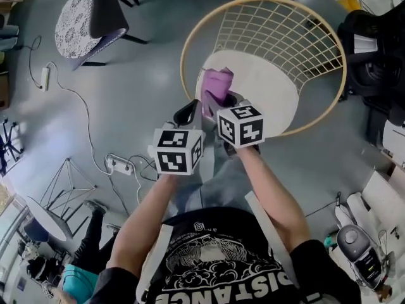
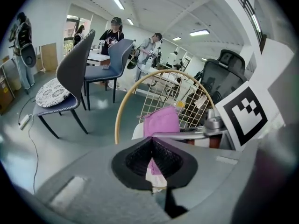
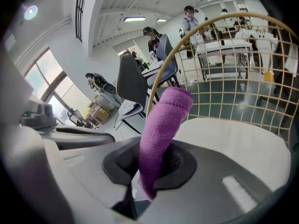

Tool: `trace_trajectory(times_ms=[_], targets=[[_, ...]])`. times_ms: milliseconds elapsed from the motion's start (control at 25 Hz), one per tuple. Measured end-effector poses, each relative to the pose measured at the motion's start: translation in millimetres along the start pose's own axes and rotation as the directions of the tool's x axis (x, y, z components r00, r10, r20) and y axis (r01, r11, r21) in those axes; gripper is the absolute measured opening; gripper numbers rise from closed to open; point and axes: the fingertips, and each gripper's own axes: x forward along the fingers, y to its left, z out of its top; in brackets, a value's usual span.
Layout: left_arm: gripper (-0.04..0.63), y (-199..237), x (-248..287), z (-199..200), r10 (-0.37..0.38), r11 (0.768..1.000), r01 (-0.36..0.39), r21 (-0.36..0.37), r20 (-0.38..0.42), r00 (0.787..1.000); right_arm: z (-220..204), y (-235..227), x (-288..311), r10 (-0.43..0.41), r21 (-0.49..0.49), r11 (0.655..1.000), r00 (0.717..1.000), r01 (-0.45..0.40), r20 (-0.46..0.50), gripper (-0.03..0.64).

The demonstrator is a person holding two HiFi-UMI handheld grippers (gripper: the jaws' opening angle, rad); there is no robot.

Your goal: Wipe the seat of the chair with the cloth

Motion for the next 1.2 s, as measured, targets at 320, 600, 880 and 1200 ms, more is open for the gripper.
trace_trajectory(times_ms=[320, 600, 880, 1200], targets=[[-0.002, 10.6, 38.4, -15.1, 0.011, 0.997, -0.013, -0.072, -0.025, 1.0, -12.7, -39.5, 49.0, 0.043, 0.045, 0.998, 0.999, -0.042, -0.026, 0.061], [-0.002, 12.5, 62.3, -19.8, 0.022, 1.0, -0.023, -0.018, -0.053, 0.998, -5.4, -57.5, 76.7, 0.096, 0.128, 0.987, 0.995, -0.096, 0.013, 0.06], [-0.002, -3.1, 67.7, -37.4, -0.032, 0.999, 0.032, 0.003, -0.084, 0.996, -3.4, -83.8, 80.2, 0.088, 0.24, 0.966, 0.995, -0.099, 0.055, 0.061], [-0.002, -23.1, 77.2, -41.7, -0.044, 0.999, 0.045, 0.015, -0.098, 0.994, 7.2, -119.8, 72.8, 0.059, 0.317, 0.944, 0.992, -0.092, 0.112, 0.06]])
